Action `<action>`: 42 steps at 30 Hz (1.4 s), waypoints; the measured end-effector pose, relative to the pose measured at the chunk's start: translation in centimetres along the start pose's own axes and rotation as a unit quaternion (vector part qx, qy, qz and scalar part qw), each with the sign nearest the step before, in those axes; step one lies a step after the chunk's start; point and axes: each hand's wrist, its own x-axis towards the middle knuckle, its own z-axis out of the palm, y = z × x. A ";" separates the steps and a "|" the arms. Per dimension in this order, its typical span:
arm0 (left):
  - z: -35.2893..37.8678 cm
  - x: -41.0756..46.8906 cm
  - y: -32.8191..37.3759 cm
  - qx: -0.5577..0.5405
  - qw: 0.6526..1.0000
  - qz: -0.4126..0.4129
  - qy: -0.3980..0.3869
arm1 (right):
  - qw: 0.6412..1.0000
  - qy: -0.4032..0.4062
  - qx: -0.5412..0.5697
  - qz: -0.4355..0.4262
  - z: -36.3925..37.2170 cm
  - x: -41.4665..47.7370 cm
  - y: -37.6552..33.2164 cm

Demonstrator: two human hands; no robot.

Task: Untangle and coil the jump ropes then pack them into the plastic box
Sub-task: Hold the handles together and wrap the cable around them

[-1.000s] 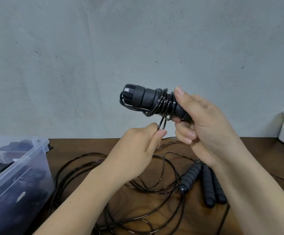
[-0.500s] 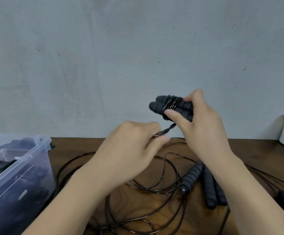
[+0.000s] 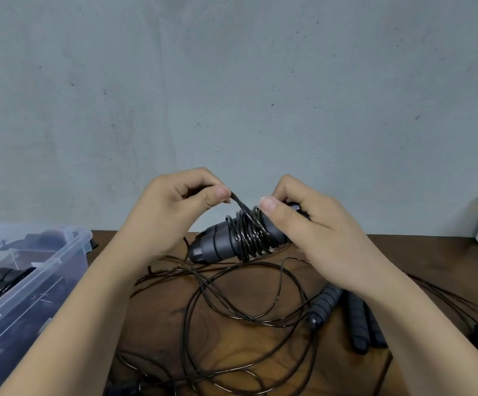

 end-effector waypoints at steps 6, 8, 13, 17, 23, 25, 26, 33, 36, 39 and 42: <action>2.3 0.2 -2.6 -0.090 0.994 0.015 -0.066 | 0.994 0.000 0.107 -0.007 -1.1 -0.1 -1.2; 2.8 0.2 -3.3 -0.123 0.989 -0.006 -0.085 | 0.987 -0.009 0.161 0.003 -1.6 -0.3 -1.2; 4.9 -0.9 -3.4 -0.019 0.997 -0.054 -0.048 | 0.954 0.013 0.300 0.019 -2.3 -0.5 -1.5; 7.9 -1.9 0.3 -0.067 0.986 -0.103 -0.110 | 0.931 0.104 0.351 0.005 -2.7 -0.2 -1.5; 9.3 -3.5 3.1 0.087 0.986 0.003 -0.142 | 0.937 0.268 0.223 -0.003 -2.1 0.4 -0.7; 8.5 -3.5 3.7 0.157 0.977 0.032 -0.140 | 0.946 0.291 0.142 -0.019 -2.2 0.5 -0.2; 8.0 -3.4 3.7 0.192 0.971 0.045 -0.134 | 0.949 0.296 0.109 -0.023 -2.1 0.4 0.1; 4.9 -2.5 3.9 0.303 0.942 0.087 -0.115 | 0.963 0.257 -0.074 0.007 -1.6 0.7 1.1; 3.5 -1.9 3.4 0.277 0.952 0.104 -0.081 | 0.968 0.198 -0.149 0.032 -1.8 0.8 1.6; 2.1 -1.3 2.7 0.185 0.973 0.105 -0.086 | 0.980 0.131 -0.142 0.044 -1.7 0.7 1.6; 1.5 -1.0 2.1 0.081 0.989 0.092 -0.083 | 0.990 0.075 -0.113 0.043 -1.6 0.7 1.2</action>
